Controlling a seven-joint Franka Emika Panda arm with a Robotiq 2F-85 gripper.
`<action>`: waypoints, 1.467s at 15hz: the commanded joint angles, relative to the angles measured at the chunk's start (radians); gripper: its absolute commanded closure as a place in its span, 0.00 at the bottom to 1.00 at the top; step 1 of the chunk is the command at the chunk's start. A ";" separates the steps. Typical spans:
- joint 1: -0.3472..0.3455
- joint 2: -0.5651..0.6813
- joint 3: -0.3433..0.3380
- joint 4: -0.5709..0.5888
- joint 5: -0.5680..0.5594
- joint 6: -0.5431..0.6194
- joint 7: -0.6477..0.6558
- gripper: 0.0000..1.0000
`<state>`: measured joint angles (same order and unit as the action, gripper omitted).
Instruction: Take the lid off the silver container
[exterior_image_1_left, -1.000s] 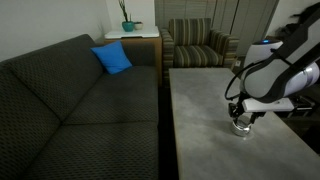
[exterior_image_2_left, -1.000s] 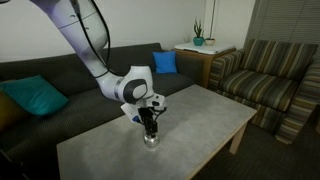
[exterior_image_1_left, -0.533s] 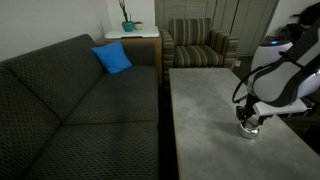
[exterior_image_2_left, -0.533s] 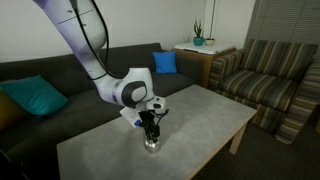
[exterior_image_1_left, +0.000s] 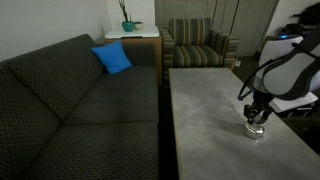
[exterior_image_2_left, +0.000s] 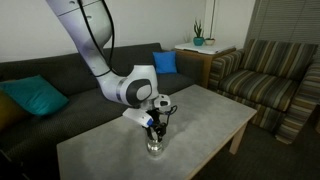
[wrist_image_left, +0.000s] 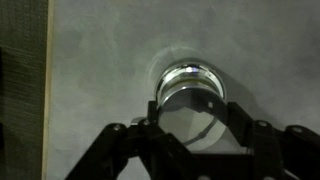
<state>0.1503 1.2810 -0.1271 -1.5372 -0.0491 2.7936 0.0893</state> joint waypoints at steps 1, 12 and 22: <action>-0.055 -0.068 0.058 -0.083 -0.022 0.017 -0.082 0.56; 0.028 0.046 0.128 -0.049 -0.006 -0.015 -0.056 0.56; -0.080 0.256 0.179 0.266 0.033 -0.155 -0.088 0.56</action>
<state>0.1144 1.4448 0.0260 -1.3890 -0.0298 2.6703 0.0397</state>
